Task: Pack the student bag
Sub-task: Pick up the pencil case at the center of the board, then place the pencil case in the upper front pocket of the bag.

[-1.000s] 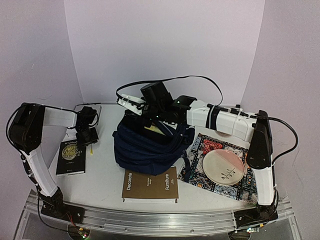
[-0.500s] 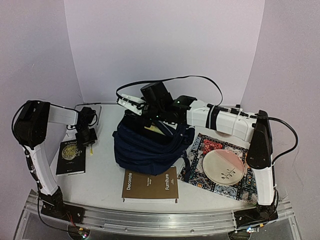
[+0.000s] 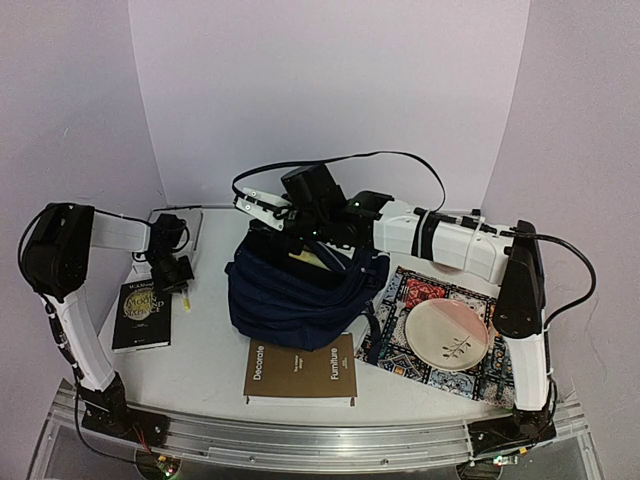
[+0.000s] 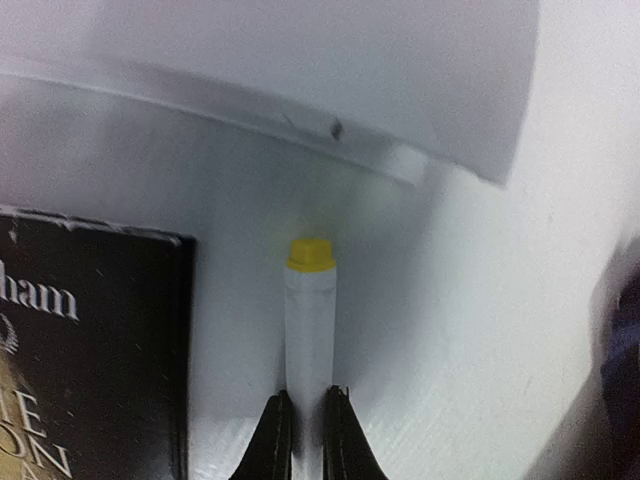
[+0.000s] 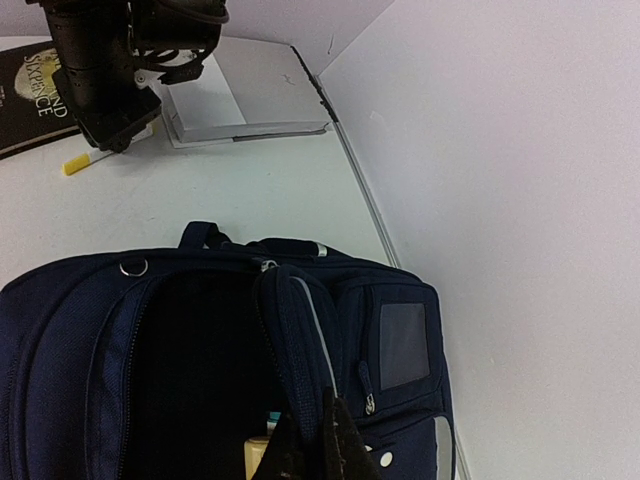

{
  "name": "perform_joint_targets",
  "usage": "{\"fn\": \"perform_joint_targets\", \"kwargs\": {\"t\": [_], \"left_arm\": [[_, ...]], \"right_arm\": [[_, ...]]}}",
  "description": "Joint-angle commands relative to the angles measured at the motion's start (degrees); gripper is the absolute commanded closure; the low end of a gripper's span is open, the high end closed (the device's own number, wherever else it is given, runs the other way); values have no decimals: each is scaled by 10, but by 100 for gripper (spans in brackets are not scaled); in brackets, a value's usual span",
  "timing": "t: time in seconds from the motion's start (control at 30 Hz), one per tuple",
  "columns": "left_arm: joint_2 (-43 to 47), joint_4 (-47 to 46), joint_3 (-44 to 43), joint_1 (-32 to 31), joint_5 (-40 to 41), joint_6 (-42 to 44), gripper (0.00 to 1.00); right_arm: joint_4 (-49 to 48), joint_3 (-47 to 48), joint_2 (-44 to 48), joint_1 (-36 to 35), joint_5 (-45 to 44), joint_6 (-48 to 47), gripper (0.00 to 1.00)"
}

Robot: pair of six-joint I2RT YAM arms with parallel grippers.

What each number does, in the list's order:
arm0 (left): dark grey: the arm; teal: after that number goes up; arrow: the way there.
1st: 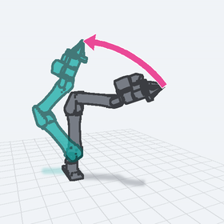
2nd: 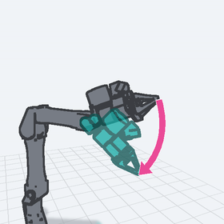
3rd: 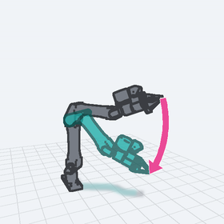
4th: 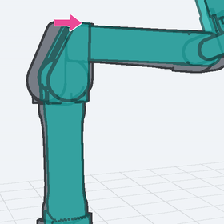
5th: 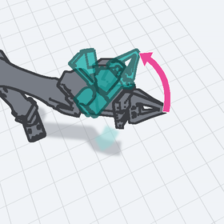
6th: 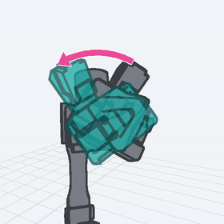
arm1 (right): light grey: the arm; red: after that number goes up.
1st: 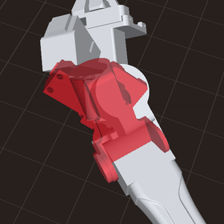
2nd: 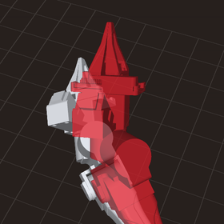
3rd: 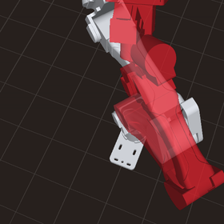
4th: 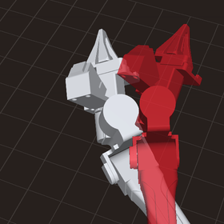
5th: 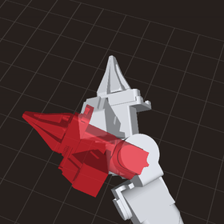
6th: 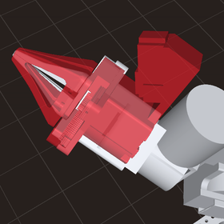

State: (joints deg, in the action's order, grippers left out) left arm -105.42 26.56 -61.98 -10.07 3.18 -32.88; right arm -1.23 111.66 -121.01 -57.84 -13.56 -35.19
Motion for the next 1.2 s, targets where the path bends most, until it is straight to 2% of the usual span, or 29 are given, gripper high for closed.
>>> {"fn": "perform_joint_targets", "kwargs": {"t": [0.0,0.17,0.53,0.7,0.9,1.17], "left_arm": [[52,3,33,-11,-118,-2,100],[100,-3,46,-11,-154,-17,100],[255,-62,94,-13,-305,-98,100],[317,-99,115,-41,-367,-149,100],[377,-139,124,-85,-371,-215,100],[376,-240,131,-170,-332,-321,100]], "right_arm": [[-52,20,21,-5,0,3,100],[-52,23,22,-6,2,5,100],[-52,25,21,-9,2,5,100],[-52,32,16,-11,4,6,100],[-52,39,12,-13,4,4,100],[-52,45,8,-15,6,5,100]]}}
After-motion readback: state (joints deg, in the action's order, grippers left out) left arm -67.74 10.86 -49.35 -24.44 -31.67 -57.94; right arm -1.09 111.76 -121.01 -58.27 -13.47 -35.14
